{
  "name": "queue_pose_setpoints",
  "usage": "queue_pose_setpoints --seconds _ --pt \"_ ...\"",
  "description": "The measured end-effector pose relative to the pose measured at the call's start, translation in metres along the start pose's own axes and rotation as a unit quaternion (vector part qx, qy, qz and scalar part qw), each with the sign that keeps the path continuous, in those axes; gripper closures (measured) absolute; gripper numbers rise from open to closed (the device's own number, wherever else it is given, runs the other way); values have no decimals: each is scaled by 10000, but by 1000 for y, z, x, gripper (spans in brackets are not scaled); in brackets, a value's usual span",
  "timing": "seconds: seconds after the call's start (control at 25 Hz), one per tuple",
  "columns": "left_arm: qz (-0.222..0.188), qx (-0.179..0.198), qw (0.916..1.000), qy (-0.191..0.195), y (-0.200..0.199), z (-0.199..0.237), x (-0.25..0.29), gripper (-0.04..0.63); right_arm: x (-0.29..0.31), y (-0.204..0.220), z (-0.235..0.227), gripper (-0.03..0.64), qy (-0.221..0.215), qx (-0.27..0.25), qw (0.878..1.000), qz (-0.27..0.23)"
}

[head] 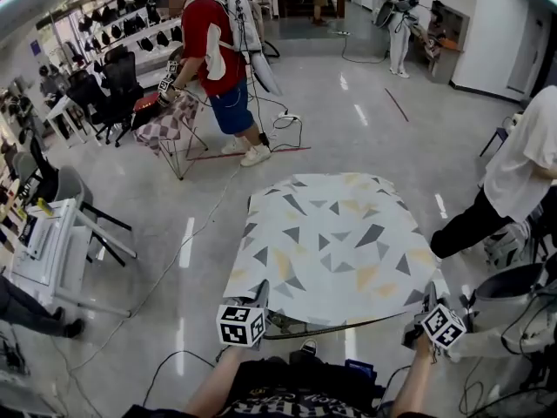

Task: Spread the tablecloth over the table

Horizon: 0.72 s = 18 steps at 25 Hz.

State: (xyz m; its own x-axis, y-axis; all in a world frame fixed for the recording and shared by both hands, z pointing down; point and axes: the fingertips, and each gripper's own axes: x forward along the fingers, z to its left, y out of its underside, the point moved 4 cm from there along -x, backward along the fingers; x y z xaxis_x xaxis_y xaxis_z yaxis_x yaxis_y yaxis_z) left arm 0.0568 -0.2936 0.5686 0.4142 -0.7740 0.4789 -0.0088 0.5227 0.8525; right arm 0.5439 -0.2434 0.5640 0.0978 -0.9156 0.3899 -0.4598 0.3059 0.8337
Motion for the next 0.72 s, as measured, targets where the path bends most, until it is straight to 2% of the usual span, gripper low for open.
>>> queue_pose_setpoints --seconds 0.12,0.32,0.52,0.64,0.72 --pt "111 96 9998 130 18 -15 -5 563 -10 18 5 584 157 -216 9996 115" --pt "352 -27 9989 299 58 -38 -20 563 -32 45 -10 583 451 -32 9984 346" --pt "749 -249 9963 345 119 -47 -44 568 -57 76 -18 575 618 -440 9952 613" --pt "884 -26 9956 298 139 -52 -49 571 -66 93 -15 568 687 -800 9912 804" --pt "967 64 9951 218 147 -54 -48 571 -68 105 -15 563 697 -857 9900 882"
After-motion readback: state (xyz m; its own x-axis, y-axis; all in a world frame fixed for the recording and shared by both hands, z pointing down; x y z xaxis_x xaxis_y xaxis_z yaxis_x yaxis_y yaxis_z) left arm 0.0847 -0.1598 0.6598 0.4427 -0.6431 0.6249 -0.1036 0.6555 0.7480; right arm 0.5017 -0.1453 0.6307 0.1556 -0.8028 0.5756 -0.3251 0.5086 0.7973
